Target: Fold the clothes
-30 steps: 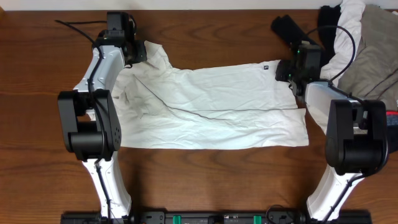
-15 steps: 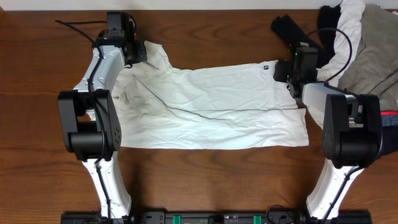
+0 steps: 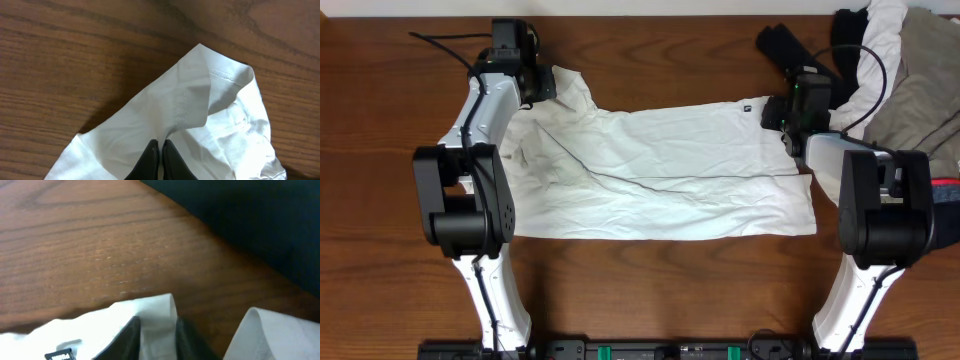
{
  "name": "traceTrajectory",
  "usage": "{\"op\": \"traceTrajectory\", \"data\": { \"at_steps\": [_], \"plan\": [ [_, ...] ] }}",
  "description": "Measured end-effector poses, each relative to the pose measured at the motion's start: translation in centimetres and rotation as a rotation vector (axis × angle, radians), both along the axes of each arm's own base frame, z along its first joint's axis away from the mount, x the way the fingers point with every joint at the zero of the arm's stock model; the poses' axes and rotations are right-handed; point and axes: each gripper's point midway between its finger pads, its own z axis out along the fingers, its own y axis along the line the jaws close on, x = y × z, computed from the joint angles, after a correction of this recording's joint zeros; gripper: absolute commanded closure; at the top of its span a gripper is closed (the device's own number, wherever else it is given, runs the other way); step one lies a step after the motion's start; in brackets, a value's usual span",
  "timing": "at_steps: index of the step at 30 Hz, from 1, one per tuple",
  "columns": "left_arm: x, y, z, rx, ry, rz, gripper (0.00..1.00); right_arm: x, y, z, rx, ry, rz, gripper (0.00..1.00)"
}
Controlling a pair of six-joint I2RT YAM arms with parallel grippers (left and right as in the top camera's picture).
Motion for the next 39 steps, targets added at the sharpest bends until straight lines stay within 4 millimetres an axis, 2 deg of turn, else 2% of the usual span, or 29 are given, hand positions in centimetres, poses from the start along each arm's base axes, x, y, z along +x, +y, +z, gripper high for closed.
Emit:
{"op": "traceTrajectory", "data": {
  "at_steps": [1, 3, 13, 20, 24, 30, 35, 36, 38, 39],
  "plan": [
    [0.0, 0.0, 0.0, 0.000, 0.000, 0.000, 0.94, 0.0, -0.1, 0.0, -0.003, -0.001, -0.002, 0.97],
    [0.0, 0.0, 0.0, 0.000, 0.001, 0.000, 0.94, 0.0, -0.2, 0.0, -0.007, -0.001, -0.010, 0.99],
    [-0.1, 0.0, 0.0, 0.000, 0.003, 0.000, 0.94, 0.0, -0.3, 0.0, -0.011, -0.001, -0.016, 0.99],
    [-1.3, 0.0, -0.5, -0.001, 0.059, -0.001, 0.94, -0.7, -0.7, 0.0, -0.017, 0.051, -0.025, 0.99],
    [-2.3, 0.0, 1.0, -0.001, 0.073, 0.001, 0.94, -1.3, -1.3, 1.6, -0.023, 0.068, -0.041, 0.99],
    [-3.3, 0.8, 5.7, -0.001, 0.019, 0.016, 0.94, -1.8, -2.8, 5.9, -0.028, 0.036, -0.074, 0.99],
    [-4.0, 1.8, 6.6, -0.007, 0.024, 0.049, 0.94, -2.2, -2.9, 7.3, -0.025, 0.031, -0.075, 0.99],
    [-4.0, 1.9, 6.6, -0.009, 0.024, 0.052, 0.94, -2.2, -2.9, 7.3, -0.024, 0.031, -0.074, 0.95],
    [-3.9, 1.9, 6.6, -0.010, 0.022, 0.056, 0.94, -2.3, -2.8, 7.2, -0.022, 0.035, -0.071, 0.70],
    [-3.9, 1.9, 6.6, -0.011, 0.021, 0.056, 0.94, -2.3, -2.8, 7.2, -0.022, 0.035, -0.072, 0.65]
  ]
}}
